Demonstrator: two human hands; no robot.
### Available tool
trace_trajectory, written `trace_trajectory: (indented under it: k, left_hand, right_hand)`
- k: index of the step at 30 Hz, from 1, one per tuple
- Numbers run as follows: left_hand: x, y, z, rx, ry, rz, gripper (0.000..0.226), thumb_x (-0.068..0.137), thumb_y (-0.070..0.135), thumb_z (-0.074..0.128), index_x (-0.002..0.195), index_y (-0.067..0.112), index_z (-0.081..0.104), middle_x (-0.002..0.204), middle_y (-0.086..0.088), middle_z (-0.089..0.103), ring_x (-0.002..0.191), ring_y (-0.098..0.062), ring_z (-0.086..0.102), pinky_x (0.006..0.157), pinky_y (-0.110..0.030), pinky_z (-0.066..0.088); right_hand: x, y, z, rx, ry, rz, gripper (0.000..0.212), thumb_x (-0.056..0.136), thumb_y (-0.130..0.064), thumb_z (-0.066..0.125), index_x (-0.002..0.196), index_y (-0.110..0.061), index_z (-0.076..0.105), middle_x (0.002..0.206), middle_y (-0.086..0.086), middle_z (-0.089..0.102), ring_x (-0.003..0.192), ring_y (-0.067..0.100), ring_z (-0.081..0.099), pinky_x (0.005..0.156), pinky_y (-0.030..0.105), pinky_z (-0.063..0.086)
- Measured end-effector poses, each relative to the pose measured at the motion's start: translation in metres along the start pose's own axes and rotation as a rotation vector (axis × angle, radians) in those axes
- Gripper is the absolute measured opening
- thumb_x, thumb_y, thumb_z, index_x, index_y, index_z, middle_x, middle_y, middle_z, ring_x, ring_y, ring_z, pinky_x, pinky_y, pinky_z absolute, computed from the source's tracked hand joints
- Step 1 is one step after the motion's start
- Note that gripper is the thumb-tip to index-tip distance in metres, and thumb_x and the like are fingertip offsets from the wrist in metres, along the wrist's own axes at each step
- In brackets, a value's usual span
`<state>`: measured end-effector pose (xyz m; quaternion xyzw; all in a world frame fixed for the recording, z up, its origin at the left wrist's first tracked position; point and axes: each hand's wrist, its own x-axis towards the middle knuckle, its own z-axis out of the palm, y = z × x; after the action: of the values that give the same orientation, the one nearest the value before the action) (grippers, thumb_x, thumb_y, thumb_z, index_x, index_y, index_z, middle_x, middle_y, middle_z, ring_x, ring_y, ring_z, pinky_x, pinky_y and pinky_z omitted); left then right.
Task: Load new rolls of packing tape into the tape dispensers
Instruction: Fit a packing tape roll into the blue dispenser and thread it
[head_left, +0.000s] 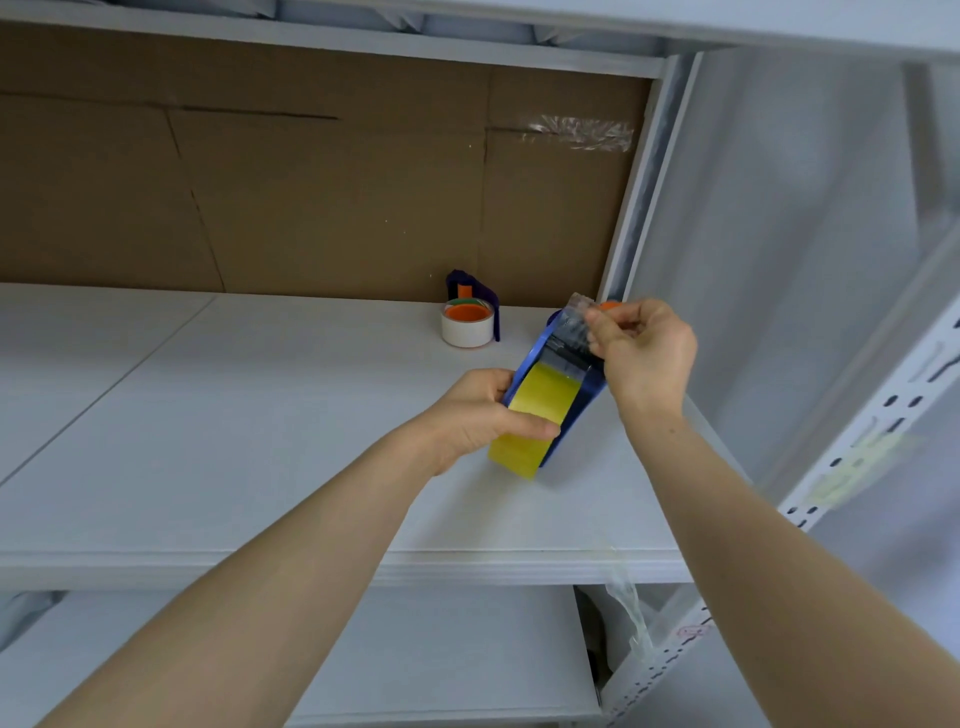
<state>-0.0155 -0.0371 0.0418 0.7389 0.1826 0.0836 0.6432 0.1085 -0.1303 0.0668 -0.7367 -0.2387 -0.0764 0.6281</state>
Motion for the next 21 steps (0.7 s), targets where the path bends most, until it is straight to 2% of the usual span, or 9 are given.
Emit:
trace_trajectory:
  k: [5,8,10,11,13,14,17,21]
  left_hand:
    - [0.003,0.0,0.003,-0.11,0.144,0.066,0.006,0.081,0.017,0.072,0.085,0.014,0.068,0.072,0.006,0.072,0.063,-0.004,0.067,0.056,-0.015,0.05]
    - [0.006,0.002,0.006,-0.086,0.283,0.092,0.022,0.08,0.028,0.073,0.077,0.007,0.068,0.071,-0.004,0.071,0.062,-0.012,0.065,0.059,-0.02,0.052]
    - [0.007,0.005,0.007,-0.106,0.356,0.097,0.042,0.079,0.036,0.073,0.08,-0.006,0.068,0.073,-0.015,0.07,0.062,-0.019,0.063,0.067,-0.031,0.054]
    - [0.006,0.007,0.006,-0.13,0.361,0.093,0.047,0.079,0.038,0.072,0.083,-0.009,0.068,0.071,-0.016,0.07,0.059,-0.019,0.063,0.067,-0.032,0.055]
    - [0.002,0.01,0.003,-0.177,0.294,0.078,0.042,0.081,0.035,0.07,0.09,-0.006,0.069,0.067,-0.01,0.07,0.056,-0.015,0.064,0.061,-0.025,0.054]
    - [0.0,0.01,0.001,-0.192,0.241,0.072,0.038,0.08,0.031,0.072,0.095,-0.003,0.069,0.071,-0.009,0.071,0.061,-0.015,0.065,0.062,-0.024,0.054]
    - [-0.003,0.005,0.002,-0.192,0.13,0.09,0.038,0.067,0.022,0.071,0.1,0.004,0.068,0.087,-0.01,0.07,0.079,-0.019,0.065,0.075,-0.028,0.052]
    - [-0.008,0.001,0.004,-0.207,0.005,0.136,0.03,0.072,0.01,0.074,0.102,0.012,0.067,0.096,-0.006,0.071,0.087,-0.017,0.067,0.08,-0.029,0.054]
  right_hand:
    - [0.003,0.001,0.0,-0.013,0.016,-0.012,0.026,0.084,-0.022,0.069,0.064,-0.023,0.052,0.071,0.01,0.067,0.072,0.029,0.066,0.071,0.04,0.056]
    - [0.001,0.005,0.002,-0.038,0.004,-0.033,0.024,0.084,-0.023,0.069,0.066,-0.022,0.053,0.073,0.009,0.068,0.076,0.026,0.067,0.072,0.037,0.055]
    - [-0.002,0.006,0.002,-0.072,0.002,-0.06,0.022,0.085,-0.025,0.068,0.069,-0.019,0.054,0.072,0.006,0.067,0.072,0.024,0.064,0.069,0.035,0.053]
    - [-0.002,0.006,0.001,-0.083,0.013,-0.066,0.02,0.085,-0.025,0.067,0.071,-0.017,0.055,0.069,0.004,0.064,0.069,0.023,0.062,0.068,0.034,0.051]
    - [0.0,0.004,-0.002,-0.099,0.047,-0.064,0.019,0.086,-0.026,0.066,0.074,-0.015,0.055,0.063,-0.005,0.057,0.066,0.019,0.056,0.067,0.031,0.047]
    - [0.002,0.002,-0.003,-0.113,0.059,-0.063,0.018,0.086,-0.026,0.066,0.076,-0.015,0.055,0.061,-0.009,0.053,0.067,0.018,0.054,0.066,0.03,0.045]
    - [0.006,-0.002,-0.003,-0.141,0.072,-0.066,0.015,0.087,-0.026,0.064,0.079,-0.018,0.055,0.06,-0.013,0.049,0.068,0.016,0.053,0.065,0.026,0.04]
    - [0.008,-0.003,-0.001,-0.124,0.088,-0.058,0.014,0.085,-0.025,0.065,0.078,-0.018,0.055,0.059,-0.012,0.049,0.067,0.016,0.052,0.063,0.025,0.038]
